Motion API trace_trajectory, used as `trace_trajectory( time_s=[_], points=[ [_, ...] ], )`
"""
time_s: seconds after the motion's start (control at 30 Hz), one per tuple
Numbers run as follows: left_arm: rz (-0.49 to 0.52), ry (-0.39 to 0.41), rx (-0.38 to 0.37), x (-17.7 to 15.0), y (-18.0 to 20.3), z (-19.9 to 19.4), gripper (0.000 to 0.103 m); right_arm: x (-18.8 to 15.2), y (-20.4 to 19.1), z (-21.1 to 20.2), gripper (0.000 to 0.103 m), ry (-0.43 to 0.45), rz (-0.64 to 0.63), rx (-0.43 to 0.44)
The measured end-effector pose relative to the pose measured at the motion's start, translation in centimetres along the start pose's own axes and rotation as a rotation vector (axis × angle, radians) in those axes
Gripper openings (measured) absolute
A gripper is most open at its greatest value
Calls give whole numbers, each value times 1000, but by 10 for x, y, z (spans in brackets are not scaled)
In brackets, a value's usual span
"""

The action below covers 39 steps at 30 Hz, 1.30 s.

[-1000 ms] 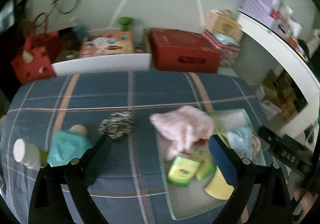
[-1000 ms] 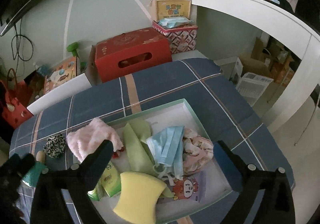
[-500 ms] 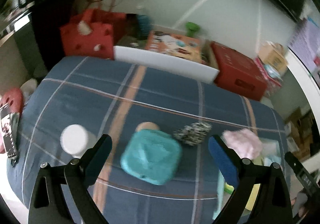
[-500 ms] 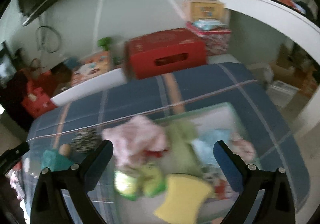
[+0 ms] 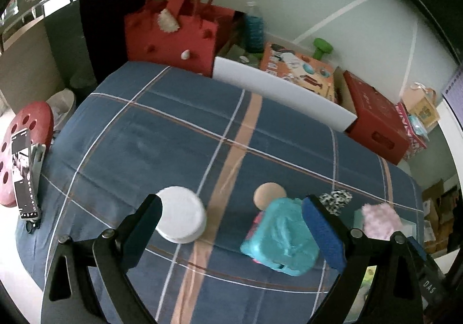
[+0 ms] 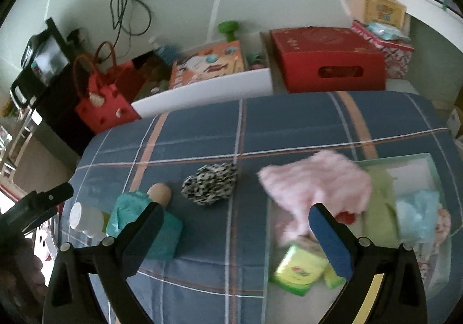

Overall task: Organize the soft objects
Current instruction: 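Move both open tools back to the bed toward leopard plush and tan ball, then close right tool on leopard-print plush while left tool closes on tan ball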

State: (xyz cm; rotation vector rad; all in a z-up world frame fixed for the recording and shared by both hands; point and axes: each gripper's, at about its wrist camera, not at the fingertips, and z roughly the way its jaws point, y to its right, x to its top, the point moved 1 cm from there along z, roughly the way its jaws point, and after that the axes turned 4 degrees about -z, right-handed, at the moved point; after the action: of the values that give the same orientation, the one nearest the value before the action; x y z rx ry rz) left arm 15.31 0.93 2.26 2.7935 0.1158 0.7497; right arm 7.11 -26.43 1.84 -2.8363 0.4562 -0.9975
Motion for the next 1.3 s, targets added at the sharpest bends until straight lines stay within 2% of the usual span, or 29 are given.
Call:
trace_trajectory(
  time_s=[0.17,0.33,0.47,0.57,0.73,0.9,1.03,1.17,1.3],
  points=[
    [-22,-24,-19,7,-11,6,97,-2,-19,14,102,-26,-20,4],
    [6,-40,-27,18,-11,14,97,0,-29,22,102,-42,-27,-1],
    [49,-73,-26,26,-7,27,97,4,-35,31,102,-58,-30,-6],
    [118,-103,-11,32,-1,38,97,14,-37,35,102,-59,-36,-16],
    [213,-179,-28,45,4,53,97,36,-36,46,102,-84,-34,28],
    [226,-255,-32,65,3,71,97,55,-35,69,102,-169,-44,69],
    [222,-307,-29,77,6,87,97,64,-33,92,102,-263,-58,69],
    [233,-424,-49,74,20,114,97,65,-32,117,101,-373,-56,94],
    [264,-504,-17,65,36,138,97,66,-31,134,100,-437,-46,84]
  ],
)
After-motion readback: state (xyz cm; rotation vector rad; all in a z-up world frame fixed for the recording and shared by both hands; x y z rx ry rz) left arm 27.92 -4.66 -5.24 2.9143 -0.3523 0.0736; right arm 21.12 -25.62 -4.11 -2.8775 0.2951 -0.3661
